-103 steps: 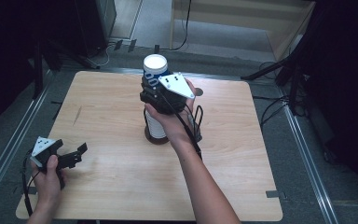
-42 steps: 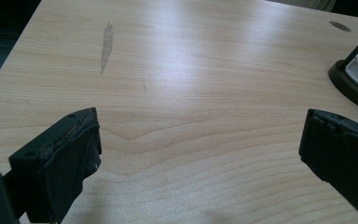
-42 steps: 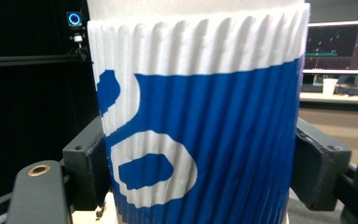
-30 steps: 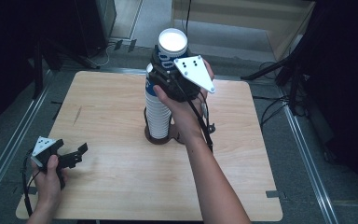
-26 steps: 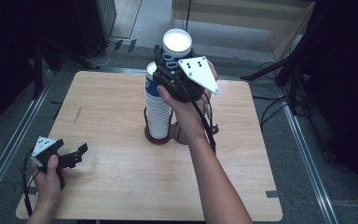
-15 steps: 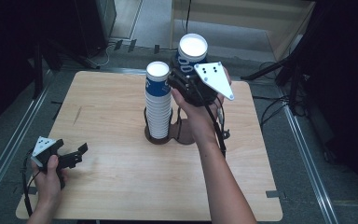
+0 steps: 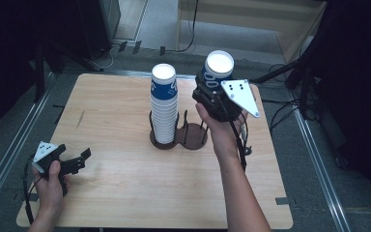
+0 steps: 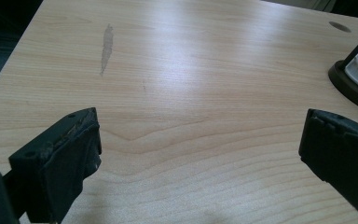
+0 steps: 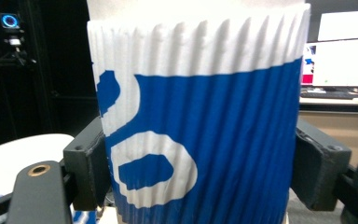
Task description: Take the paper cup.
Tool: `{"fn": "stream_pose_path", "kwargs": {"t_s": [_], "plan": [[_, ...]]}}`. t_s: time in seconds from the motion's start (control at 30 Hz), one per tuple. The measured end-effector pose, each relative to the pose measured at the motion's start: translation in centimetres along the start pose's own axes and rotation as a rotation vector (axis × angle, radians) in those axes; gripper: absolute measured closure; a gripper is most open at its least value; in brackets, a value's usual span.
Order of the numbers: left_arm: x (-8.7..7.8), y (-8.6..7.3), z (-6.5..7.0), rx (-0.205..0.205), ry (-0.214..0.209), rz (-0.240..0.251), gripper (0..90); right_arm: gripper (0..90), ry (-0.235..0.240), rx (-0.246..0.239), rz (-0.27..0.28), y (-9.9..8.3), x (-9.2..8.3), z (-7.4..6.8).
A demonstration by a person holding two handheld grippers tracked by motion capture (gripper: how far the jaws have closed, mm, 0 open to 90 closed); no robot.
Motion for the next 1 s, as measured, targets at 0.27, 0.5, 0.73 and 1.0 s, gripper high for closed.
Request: {"fn": "stream_pose_path", "kwargs": {"t_s": [0.27,0.5,0.73,1.0], "plan": [[0.1,0.0,0.1,-0.001,-0.001,0.000,0.0,20.7,-0.036,0.009,-0.023,-2.0,-0.6,2.2],[0.1,0.0,0.1,0.001,-0.002,0.001,0.0,20.7,-0.059,0.013,-0.047,-4.0,-1.1,3.8],[0.0,0.0,0.1,0.000,-0.004,0.005,0.0,20.6,-0.050,0.012,-0.085,-7.6,-2.0,5.3],[0.0,0.0,0.1,0.001,-0.004,0.003,0.0,20.7,-0.061,0.015,-0.112,-10.8,-2.9,6.5]]}}
Point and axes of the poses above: each handheld gripper's, and its own axes: x roughly forward along the jaws, y roughly out of its top, z roughly to its right, the point moved 4 cm from there along x, roughly forward along the jaws, and after that the axes turned 14 degrees about -z, right-handed, at the moved point
